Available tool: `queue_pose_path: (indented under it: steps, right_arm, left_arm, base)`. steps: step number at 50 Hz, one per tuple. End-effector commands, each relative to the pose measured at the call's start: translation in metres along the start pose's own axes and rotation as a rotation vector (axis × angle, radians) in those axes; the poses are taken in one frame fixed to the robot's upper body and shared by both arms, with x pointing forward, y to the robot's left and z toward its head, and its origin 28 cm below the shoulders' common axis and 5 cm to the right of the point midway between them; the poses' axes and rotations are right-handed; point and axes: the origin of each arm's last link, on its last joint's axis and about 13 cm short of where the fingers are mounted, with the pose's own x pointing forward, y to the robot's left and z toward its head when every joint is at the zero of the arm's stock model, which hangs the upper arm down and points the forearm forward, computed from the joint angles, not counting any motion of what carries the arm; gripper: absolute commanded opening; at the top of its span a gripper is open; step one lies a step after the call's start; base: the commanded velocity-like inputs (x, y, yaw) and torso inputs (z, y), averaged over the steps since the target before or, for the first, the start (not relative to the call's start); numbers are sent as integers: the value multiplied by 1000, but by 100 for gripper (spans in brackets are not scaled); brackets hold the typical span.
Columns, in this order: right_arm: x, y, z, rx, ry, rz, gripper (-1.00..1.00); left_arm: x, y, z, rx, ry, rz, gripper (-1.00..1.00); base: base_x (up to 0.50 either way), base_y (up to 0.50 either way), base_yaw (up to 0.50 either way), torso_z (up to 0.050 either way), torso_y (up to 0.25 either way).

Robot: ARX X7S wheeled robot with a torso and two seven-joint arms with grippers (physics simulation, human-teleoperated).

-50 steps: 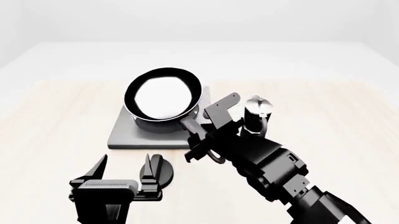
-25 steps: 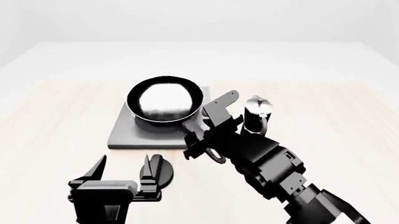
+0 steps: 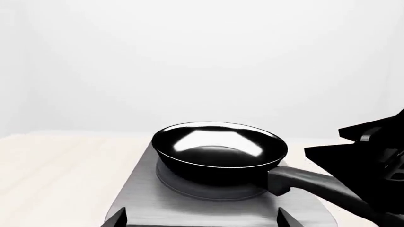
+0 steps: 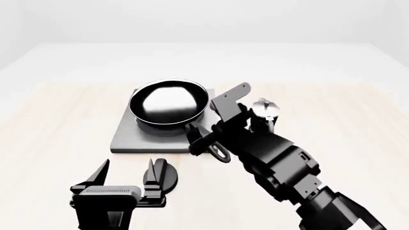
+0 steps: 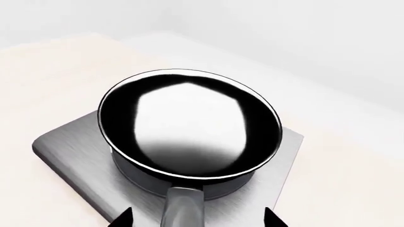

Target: Put the frying pan on the stove.

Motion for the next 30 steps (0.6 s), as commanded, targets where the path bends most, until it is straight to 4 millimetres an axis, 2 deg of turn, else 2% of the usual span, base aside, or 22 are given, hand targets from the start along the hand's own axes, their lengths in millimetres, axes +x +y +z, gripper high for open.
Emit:
queue_pose_path:
  steps: [1,13,25,30]
  right_arm:
    - [-7,0,4,10,-38,-6,100]
    - [-32,3,11,23,-218,-92,100]
    - [-67,14,0,8,-369,-211,100]
    - [-84,23,-13,8,-422,-279,100]
  left_arm:
    - [1,-1,1,2,-2,-2,100]
    - [5,0,9,7,-23,5,100]
    - [4,-1,16,15,-47,4,100]
    - [3,-1,20,16,-60,5,100]
  base:
    - [0,0,0,0,0]
    - [0,0,0,0,0]
    - [0,0,0,0,0]
    - [0,0,0,0,0]
